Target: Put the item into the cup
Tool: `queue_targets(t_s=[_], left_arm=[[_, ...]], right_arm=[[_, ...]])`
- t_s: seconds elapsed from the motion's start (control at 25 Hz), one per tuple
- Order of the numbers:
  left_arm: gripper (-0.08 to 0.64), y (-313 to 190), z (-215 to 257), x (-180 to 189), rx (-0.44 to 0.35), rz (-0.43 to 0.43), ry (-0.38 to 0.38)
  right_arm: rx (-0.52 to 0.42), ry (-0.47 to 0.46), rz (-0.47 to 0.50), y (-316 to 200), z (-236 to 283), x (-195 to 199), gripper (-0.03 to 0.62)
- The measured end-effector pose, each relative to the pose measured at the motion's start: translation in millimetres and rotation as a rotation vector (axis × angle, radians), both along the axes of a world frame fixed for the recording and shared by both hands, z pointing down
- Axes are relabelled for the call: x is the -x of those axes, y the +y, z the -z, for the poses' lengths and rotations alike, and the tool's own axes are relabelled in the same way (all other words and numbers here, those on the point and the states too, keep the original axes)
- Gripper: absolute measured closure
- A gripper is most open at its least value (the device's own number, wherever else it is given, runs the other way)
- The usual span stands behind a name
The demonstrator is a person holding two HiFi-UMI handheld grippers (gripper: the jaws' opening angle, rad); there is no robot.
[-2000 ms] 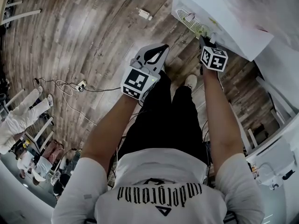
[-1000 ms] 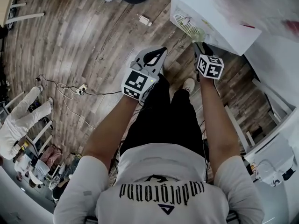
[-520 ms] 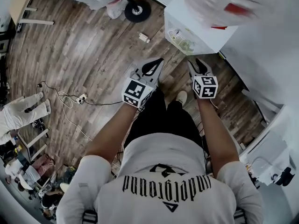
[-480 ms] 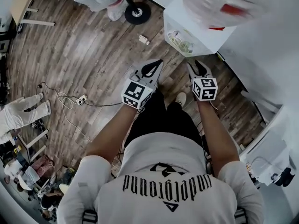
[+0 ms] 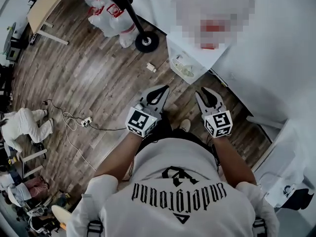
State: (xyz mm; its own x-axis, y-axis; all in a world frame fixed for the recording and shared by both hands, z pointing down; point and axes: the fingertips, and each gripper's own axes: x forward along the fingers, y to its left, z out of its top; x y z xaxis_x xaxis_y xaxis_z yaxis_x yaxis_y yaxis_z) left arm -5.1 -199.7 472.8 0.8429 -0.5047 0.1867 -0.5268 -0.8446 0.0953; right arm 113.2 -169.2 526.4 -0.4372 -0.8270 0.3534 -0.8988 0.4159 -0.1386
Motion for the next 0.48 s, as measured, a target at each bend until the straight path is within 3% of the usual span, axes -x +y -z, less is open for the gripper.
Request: queue_targets(t_s=[0.24,0.48], left_arm=[[0.557,32,61,-3,-0.098,0.054,0.05],[0.558,55,100,-8,-0.163,0.063,0.066]], right_arm=[[-0.177,0.019,0.062,29,90,-6,0.543],[-0.308,0.05,0.098,55,145,-9,0.584]])
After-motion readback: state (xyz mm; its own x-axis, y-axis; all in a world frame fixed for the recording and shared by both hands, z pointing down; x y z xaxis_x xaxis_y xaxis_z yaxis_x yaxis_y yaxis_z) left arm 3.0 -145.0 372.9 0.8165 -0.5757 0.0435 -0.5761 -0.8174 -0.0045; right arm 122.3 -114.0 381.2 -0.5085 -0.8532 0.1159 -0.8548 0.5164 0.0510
